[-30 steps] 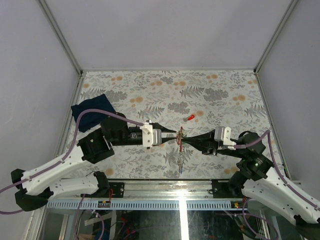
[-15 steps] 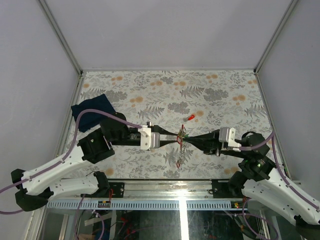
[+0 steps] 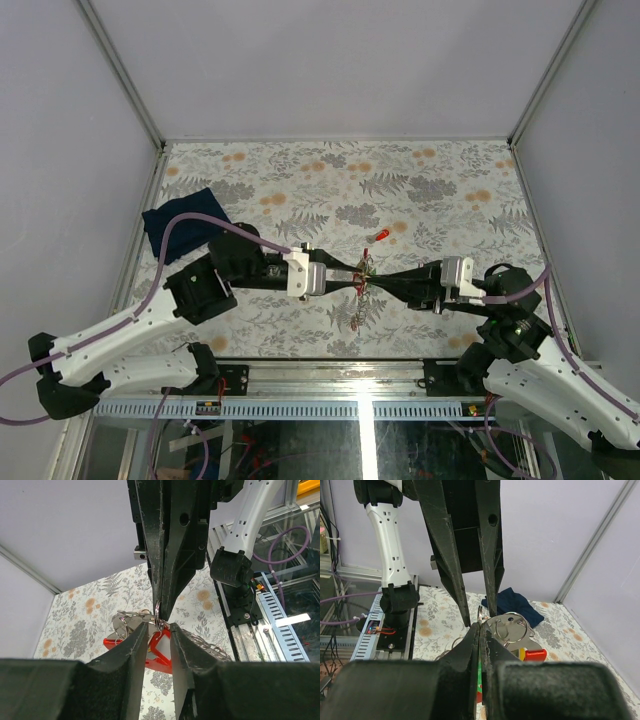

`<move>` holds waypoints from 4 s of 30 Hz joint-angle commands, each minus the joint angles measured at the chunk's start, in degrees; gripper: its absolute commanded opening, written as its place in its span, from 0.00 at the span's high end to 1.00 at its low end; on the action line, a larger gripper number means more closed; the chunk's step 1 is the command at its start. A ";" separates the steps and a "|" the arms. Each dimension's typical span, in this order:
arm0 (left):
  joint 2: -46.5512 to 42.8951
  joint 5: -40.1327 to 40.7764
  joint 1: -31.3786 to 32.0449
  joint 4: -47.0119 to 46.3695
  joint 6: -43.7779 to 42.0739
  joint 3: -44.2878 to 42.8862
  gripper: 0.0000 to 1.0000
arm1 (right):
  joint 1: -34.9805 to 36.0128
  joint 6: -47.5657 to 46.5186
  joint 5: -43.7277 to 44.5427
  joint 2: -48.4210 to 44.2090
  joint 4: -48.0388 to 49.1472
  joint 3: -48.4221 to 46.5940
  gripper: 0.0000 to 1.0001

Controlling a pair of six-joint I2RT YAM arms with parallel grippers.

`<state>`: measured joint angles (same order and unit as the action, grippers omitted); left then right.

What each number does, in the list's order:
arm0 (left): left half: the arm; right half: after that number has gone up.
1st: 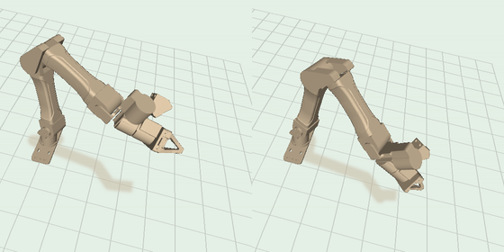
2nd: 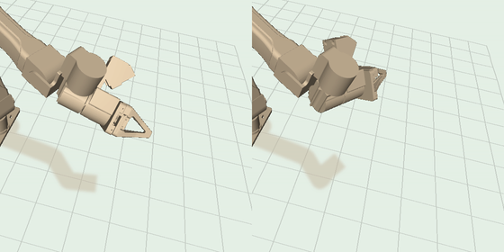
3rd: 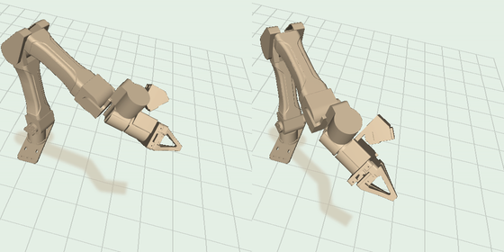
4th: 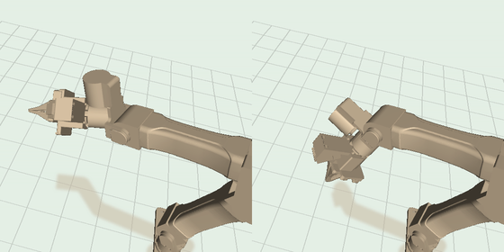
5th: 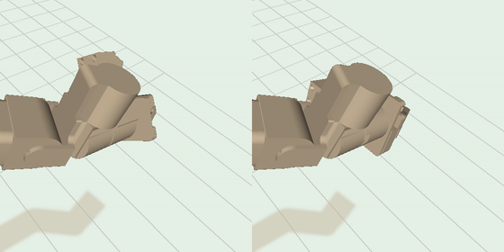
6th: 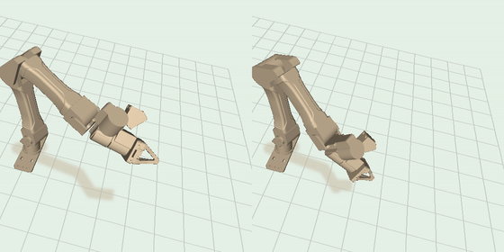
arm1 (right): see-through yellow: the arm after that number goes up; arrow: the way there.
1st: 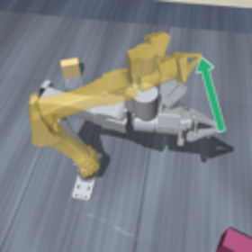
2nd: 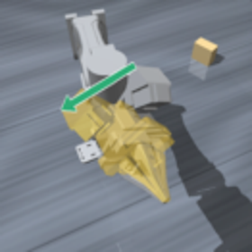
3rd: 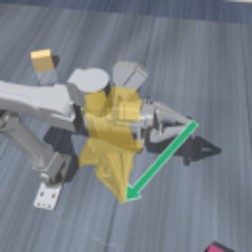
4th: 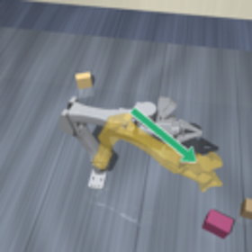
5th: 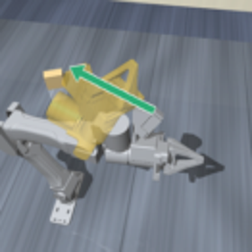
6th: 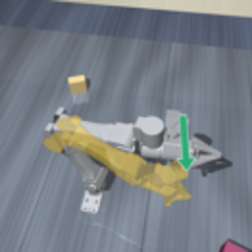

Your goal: Put the keys on the keyring

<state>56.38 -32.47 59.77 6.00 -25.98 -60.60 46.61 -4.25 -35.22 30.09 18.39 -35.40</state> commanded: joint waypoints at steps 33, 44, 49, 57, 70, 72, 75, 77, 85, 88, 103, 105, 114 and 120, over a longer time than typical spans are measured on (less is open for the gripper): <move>3.52 2.23 -0.37 5.10 -11.27 -5.76 1.00 | 0.50 -7.99 -0.21 -1.43 -9.73 -4.98 0.75; 7.01 5.93 -0.40 16.79 -15.74 -13.85 1.00 | 0.46 -11.45 1.67 1.10 -14.33 -7.30 0.75; 8.70 8.39 -0.27 22.48 -16.87 -17.78 1.00 | 0.45 -11.59 3.07 2.36 -13.93 -7.56 0.77; 10.64 9.96 -0.15 26.71 -17.08 -21.14 1.00 | 0.47 -10.36 4.57 4.79 -11.10 -7.50 0.77; 13.26 11.05 0.62 30.81 -17.42 -23.89 1.00 | 0.45 -8.46 5.34 6.75 -8.73 -6.81 0.78; 13.56 11.33 0.71 31.38 -17.51 -24.33 1.00 | 0.43 -8.31 5.35 6.97 -8.72 -6.72 0.80; 14.03 12.01 0.81 32.35 -17.83 -25.03 1.00 | 0.50 -7.94 5.77 7.15 -8.68 -6.62 0.96; 13.87 12.19 0.93 32.46 -17.82 -25.07 1.00 | 0.50 -8.07 6.28 7.10 -9.08 -6.61 1.00; 7.76 10.58 0.95 24.98 -15.89 -18.08 0.81 | 0.46 -9.34 5.76 4.03 -10.08 -6.19 1.00; 3.85 9.28 0.87 19.76 -14.28 -13.54 0.77 | 0.50 -9.86 4.53 2.74 -10.39 -6.19 1.00; -2.37 7.67 0.86 2.31 -6.89 -4.42 0.74 | 0.49 6.23 4.47 0.99 20.47 4.43 1.00; -2.54 7.13 0.84 1.74 -6.89 -4.35 0.74 | 0.48 8.48 6.19 1.08 24.88 5.99 1.00; -3.81 6.45 0.84 -2.28 -3.91 -2.71 0.74 | 0.48 16.94 12.47 2.63 42.31 11.43 1.00; -3.47 7.31 0.70 -3.45 -2.88 -2.16 0.73 | 0.28 22.37 14.58 6.25 52.90 13.08 1.00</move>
<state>53.08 -25.12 60.38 7.60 -30.57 -63.40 46.76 13.10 -24.12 34.85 56.75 -22.06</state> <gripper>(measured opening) 0.267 0.011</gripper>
